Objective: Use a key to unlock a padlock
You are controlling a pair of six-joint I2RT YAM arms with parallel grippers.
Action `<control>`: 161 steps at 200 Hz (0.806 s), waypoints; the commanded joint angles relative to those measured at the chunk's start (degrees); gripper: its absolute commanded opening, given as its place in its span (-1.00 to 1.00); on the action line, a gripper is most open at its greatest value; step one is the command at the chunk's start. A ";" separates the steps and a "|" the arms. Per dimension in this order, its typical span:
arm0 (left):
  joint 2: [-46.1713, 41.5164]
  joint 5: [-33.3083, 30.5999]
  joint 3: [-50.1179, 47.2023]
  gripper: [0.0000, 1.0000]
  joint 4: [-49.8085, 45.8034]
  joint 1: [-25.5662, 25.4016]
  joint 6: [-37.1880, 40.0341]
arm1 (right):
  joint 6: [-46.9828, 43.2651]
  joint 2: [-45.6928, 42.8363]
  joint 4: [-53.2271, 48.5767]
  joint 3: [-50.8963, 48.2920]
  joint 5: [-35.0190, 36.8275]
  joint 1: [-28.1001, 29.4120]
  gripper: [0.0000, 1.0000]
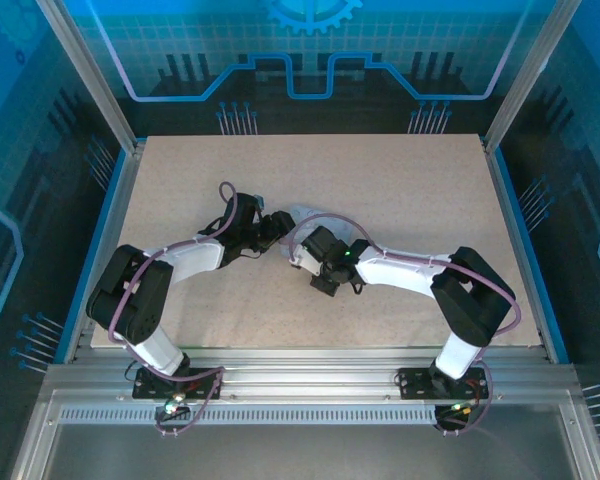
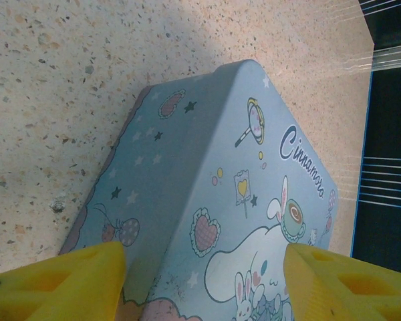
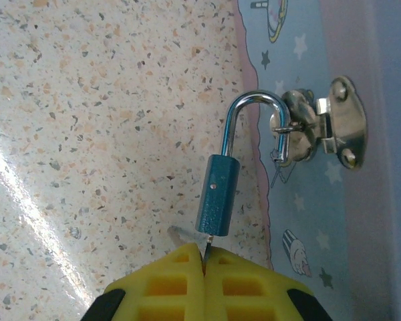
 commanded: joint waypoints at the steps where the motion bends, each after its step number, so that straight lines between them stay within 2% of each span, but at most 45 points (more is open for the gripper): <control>1: 0.64 1.61 1.19 0.30 -0.57 0.09 1.34 | 1.86 -2.42 -1.18 -1.10 0.78 0.86 -1.00; 83: 0.91 2.14 0.80 0.30 0.30 0.09 1.12 | 2.21 -5.21 0.13 -3.29 1.39 1.02 -1.00; 161: 1.23 2.97 1.09 0.30 0.57 -0.34 0.79 | -5.96 1.55 2.03 3.08 0.01 2.60 -1.00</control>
